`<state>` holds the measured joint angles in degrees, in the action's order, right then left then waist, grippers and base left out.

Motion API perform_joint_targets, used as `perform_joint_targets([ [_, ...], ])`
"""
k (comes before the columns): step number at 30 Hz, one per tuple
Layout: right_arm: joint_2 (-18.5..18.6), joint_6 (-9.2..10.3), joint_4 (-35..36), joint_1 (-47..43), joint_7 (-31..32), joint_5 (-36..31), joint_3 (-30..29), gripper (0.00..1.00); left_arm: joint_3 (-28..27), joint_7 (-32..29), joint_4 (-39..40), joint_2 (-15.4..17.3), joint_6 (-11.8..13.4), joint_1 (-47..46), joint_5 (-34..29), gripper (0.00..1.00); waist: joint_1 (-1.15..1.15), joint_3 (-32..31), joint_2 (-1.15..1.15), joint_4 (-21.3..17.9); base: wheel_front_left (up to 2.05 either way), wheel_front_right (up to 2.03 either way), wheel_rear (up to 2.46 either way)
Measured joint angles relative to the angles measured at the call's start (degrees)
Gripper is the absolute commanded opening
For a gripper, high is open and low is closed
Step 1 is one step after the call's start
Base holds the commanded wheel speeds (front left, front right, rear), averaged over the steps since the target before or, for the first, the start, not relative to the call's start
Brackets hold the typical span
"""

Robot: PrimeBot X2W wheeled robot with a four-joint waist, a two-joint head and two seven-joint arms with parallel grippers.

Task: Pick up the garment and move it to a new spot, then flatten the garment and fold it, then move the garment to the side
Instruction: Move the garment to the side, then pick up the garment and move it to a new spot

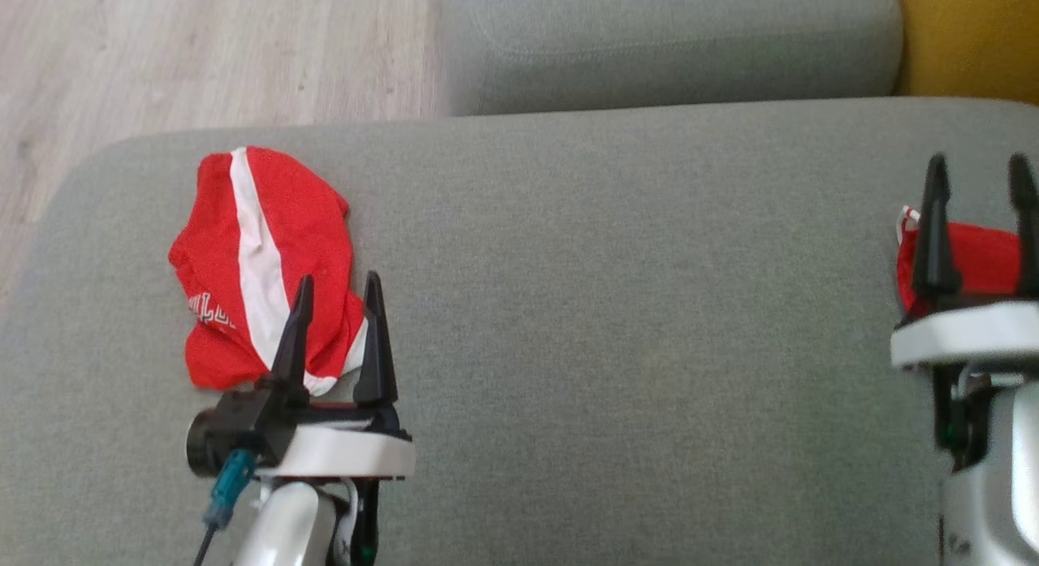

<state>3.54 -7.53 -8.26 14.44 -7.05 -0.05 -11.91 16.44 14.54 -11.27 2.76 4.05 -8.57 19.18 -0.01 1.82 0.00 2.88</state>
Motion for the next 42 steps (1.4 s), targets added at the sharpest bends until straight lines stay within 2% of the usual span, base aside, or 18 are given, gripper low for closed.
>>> perform_joint_targets([
  [4,-0.8,0.0,1.3,-4.4,-1.4,2.5,0.8,1.0,0.0,0.0,0.0,0.0,0.0,1.6,0.0,1.0,0.0,-1.3,0.0,0.1,0.0,0.0,0.0],
  [9,-0.9,0.0,-2.1,-11.7,-4.7,7.7,2.2,1.0,0.0,0.0,-1.0,0.0,0.0,4.3,0.0,1.0,0.0,-2.3,0.0,0.2,0.0,0.0,0.0],
  [14,-1.1,0.0,-5.5,-17.3,-6.8,8.9,5.4,1.0,-0.1,0.0,-1.8,0.0,-0.1,5.6,0.0,1.0,0.01,-2.7,0.0,-0.4,0.0,0.0,0.0],
  [31,-1.1,0.0,-4.4,-17.9,-7.2,10.4,7.6,1.0,-0.7,0.0,-2.6,0.0,-0.1,6.3,-0.4,1.0,0.01,-2.7,0.0,-0.6,0.0,0.0,0.0],
  [37,-1.1,0.0,-3.7,-18.0,-7.3,11.2,9.8,1.0,-1.7,0.0,-3.2,0.0,0.0,6.3,-0.7,1.0,0.01,-2.8,0.0,1.5,0.0,0.0,0.0],
  [42,-1.1,0.0,-3.4,-19.0,-7.3,12.1,12.3,1.0,-2.0,0.0,-3.5,0.1,0.0,6.3,-1.6,1.0,0.01,-2.9,0.0,4.7,0.0,0.0,0.0],
])
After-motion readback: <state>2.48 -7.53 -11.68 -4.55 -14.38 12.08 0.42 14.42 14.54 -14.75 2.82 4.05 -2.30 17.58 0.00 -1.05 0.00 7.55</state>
